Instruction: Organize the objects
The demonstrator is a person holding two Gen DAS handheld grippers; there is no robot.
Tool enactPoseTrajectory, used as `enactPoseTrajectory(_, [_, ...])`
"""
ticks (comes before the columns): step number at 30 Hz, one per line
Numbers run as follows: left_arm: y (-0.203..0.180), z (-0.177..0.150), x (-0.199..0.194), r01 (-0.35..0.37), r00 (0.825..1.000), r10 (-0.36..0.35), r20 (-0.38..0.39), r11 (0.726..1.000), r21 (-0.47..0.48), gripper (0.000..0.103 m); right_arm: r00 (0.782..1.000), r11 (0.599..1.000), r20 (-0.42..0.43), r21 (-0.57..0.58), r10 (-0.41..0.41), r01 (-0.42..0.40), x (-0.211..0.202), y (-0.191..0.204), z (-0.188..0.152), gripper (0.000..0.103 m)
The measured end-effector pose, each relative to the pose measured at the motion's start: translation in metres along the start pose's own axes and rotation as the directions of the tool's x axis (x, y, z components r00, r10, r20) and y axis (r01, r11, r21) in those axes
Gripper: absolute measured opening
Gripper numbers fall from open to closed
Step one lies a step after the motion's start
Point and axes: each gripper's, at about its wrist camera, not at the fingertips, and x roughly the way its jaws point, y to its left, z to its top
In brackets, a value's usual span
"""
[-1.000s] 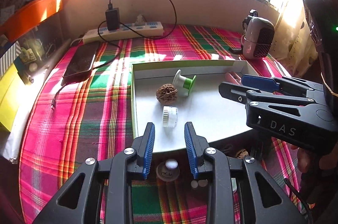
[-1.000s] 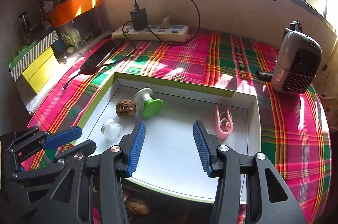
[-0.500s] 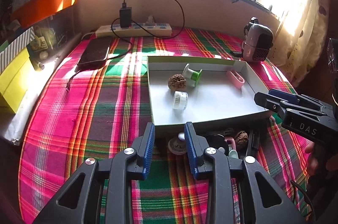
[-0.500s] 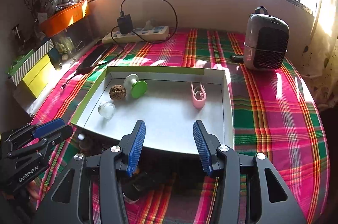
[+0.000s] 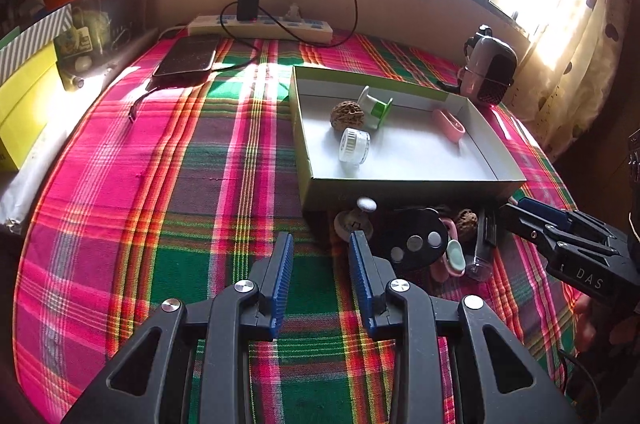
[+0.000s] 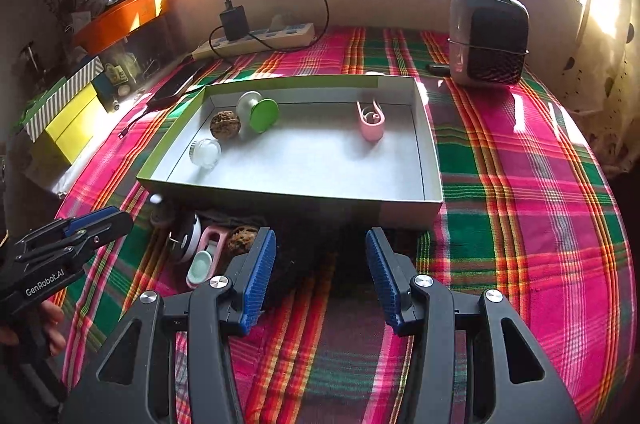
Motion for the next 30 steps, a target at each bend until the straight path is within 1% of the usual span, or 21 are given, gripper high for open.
enactPoseTrajectory(3, [-0.002, -0.003, 0.001, 0.004, 1.000, -0.004, -0.007, 1.000, 0.004, 0.027, 1.000, 1.000, -0.015, -0.006, -0.001, 0.000, 0.001, 0.005, -0.006, 0.048])
enactPoseTrajectory(7, [-0.003, -0.004, 0.002, 0.007, 1.000, -0.007, -0.012, 1.000, 0.009, 0.027, 0.999, 1.000, -0.023, 0.001, 0.029, -0.029, 0.001, 0.010, -0.013, 0.048])
enactPoseTrajectory(14, [-0.005, -0.005, 0.002, 0.010, 1.000, -0.010, -0.017, 1.000, 0.010, 0.027, 0.999, 1.000, -0.032, -0.023, 0.016, -0.016, 0.004, 0.022, -0.016, 0.048])
enactPoseTrajectory(19, [-0.006, -0.005, 0.002, 0.015, 1.000, -0.015, -0.016, 1.000, 0.013, 0.027, 0.999, 1.000, -0.029, 0.003, -0.014, 0.014, 0.004, 0.022, -0.014, 0.049])
enactPoseTrajectory(30, [-0.008, -0.006, 0.005, 0.018, 1.000, -0.018, -0.025, 1.000, 0.016, 0.027, 0.999, 1.000, -0.046, 0.005, -0.009, 0.009, 0.006, 0.029, -0.015, 0.049])
